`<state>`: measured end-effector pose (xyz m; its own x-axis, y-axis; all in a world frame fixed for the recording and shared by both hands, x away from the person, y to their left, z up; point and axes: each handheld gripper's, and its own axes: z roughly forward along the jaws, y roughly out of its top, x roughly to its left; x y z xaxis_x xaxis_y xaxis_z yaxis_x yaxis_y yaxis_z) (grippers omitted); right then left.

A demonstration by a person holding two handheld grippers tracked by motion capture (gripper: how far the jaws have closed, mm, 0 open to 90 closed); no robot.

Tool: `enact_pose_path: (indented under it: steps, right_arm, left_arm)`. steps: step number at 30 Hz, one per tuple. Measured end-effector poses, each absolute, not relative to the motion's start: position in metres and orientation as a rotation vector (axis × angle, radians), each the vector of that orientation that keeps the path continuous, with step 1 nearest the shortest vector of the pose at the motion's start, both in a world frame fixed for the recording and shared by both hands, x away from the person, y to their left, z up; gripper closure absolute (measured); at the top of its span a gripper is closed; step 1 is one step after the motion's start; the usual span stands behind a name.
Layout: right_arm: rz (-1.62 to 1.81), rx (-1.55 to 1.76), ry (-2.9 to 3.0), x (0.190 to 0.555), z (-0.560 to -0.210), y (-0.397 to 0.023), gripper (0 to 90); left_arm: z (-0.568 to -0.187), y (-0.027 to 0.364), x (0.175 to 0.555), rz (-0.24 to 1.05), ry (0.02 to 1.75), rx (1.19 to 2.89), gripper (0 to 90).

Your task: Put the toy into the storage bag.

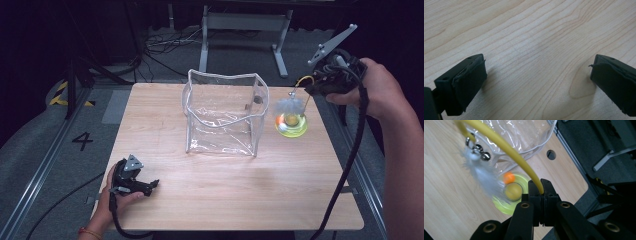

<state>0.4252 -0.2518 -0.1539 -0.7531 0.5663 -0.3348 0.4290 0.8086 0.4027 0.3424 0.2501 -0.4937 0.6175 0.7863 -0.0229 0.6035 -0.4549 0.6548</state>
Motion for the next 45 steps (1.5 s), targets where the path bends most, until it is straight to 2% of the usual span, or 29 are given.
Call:
enact_pose_path:
  steps: [9, 29, 45]
  right_arm:
    - [0.435, 0.752, 2.517, 0.433, -0.125, -0.245, 88.2]
    - [0.499, 0.729, 2.494, 0.456, -0.099, -0.214, 88.2]
    - [0.526, 0.665, 2.522, 0.476, -0.103, -0.166, 88.2]
  left_arm:
    - [-0.493, 0.250, 0.342, 0.373, 1.087, 2.214, 0.7]
    - [-0.493, 0.250, 0.343, 0.372, 1.083, 2.215, 0.7]
    - [-0.493, 0.251, 0.343, 0.374, 1.081, 2.216, 0.7]
